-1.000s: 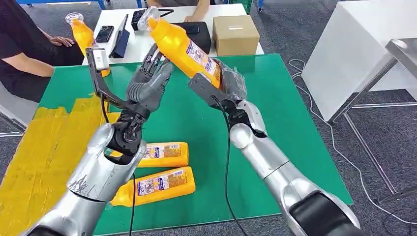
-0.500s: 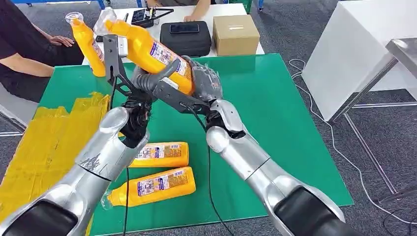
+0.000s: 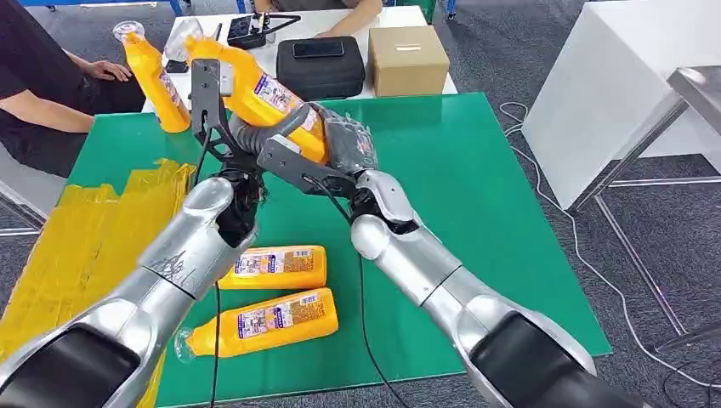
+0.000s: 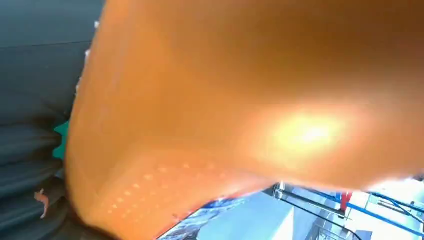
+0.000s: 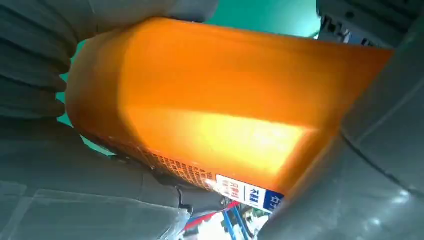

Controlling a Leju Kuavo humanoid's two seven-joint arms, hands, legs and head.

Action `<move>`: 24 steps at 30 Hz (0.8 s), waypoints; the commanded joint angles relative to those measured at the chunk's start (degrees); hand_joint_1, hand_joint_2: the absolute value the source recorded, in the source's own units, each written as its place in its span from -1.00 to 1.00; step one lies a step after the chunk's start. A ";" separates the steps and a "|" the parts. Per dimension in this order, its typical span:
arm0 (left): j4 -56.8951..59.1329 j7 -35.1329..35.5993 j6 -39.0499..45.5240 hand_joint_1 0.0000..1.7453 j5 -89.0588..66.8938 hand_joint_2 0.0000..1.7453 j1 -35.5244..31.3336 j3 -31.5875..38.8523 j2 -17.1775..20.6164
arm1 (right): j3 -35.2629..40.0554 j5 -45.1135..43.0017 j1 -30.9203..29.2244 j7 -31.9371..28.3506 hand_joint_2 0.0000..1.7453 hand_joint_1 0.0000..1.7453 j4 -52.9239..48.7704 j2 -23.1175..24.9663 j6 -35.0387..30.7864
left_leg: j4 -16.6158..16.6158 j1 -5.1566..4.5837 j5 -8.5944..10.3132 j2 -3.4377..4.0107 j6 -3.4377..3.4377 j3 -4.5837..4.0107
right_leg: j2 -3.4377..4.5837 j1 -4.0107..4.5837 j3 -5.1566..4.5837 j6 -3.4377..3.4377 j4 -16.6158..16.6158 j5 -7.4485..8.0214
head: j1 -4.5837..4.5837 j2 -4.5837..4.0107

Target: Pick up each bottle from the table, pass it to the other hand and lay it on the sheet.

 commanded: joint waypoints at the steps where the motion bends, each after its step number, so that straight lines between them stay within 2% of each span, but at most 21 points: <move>1: 8.31 -3.44 3.04 1.00 2.46 1.00 -8.17 2.83 0.03 | 15.28 -3.57 0.32 -1.84 1.00 1.00 2.10 4.15 3.85 | 0.05 0.04 -0.14 0.27 -0.11 0.10 | 0.22 0.05 0.04 -0.03 0.03 -0.05 | -0.02 0.00; 9: 5.00 -4.06 3.17 1.00 5.49 1.00 -7.64 2.53 1.75 | 17.20 -9.04 -0.54 -1.69 1.00 1.00 3.66 3.64 3.58 | 0.04 0.05 -0.11 0.24 -0.11 0.08 | 0.19 0.06 0.04 -0.02 0.03 -0.04 | 0.00 0.00; 12: 4.78 -4.33 2.96 1.00 5.93 1.00 -7.69 2.29 2.34 | 16.43 -10.93 -0.44 -0.92 1.00 1.00 4.89 3.65 3.87 | 0.06 0.06 -0.24 0.35 -0.20 0.28 | 0.26 0.07 0.22 -0.03 0.04 -0.13 | 0.00 0.02; 14: 4.21 -4.74 2.86 1.00 6.49 1.00 -7.28 2.50 3.03 | 15.64 -12.55 -0.55 -0.46 1.00 0.96 5.93 3.16 4.19 | 0.03 0.06 -0.10 0.23 -0.12 0.09 | 0.18 0.06 0.06 -0.03 0.01 -0.04 | 0.00 0.02; 15: 3.58 -4.56 2.52 1.00 7.22 1.00 -6.90 2.79 3.64 | 15.18 -13.31 -0.92 -0.32 1.00 -0.12 7.04 2.59 4.16 | 0.04 0.06 -0.18 0.28 -0.17 0.21 | 0.21 0.05 0.16 -0.04 0.03 -0.10 | 0.00 0.00; 22: 3.37 -4.54 2.38 1.00 7.38 1.00 -6.79 2.69 3.99 | 15.03 -13.71 -1.17 -0.91 1.00 -0.12 7.55 2.29 4.14 | 0.03 0.07 -0.10 0.14 -0.14 0.11 | 0.09 0.05 0.09 -0.03 0.00 -0.06 | 0.02 0.00; 23: 3.37 -4.54 2.38 1.00 7.38 1.00 -6.79 2.69 3.99 | 15.03 -13.71 -1.17 -0.91 1.00 -0.82 7.55 2.29 4.14 | 0.02 0.06 -0.06 0.13 -0.11 0.07 | 0.08 0.04 0.05 -0.03 -0.02 -0.03 | -0.02 0.02; 24: 3.06 -4.49 2.41 1.00 8.08 1.00 -6.68 3.14 4.05 | 14.54 -14.50 -1.26 -0.29 1.00 -1.00 7.95 2.38 4.22 | 0.05 0.09 -0.15 0.19 -0.16 0.18 | 0.13 0.07 0.15 -0.03 -0.01 -0.08 | 0.00 0.00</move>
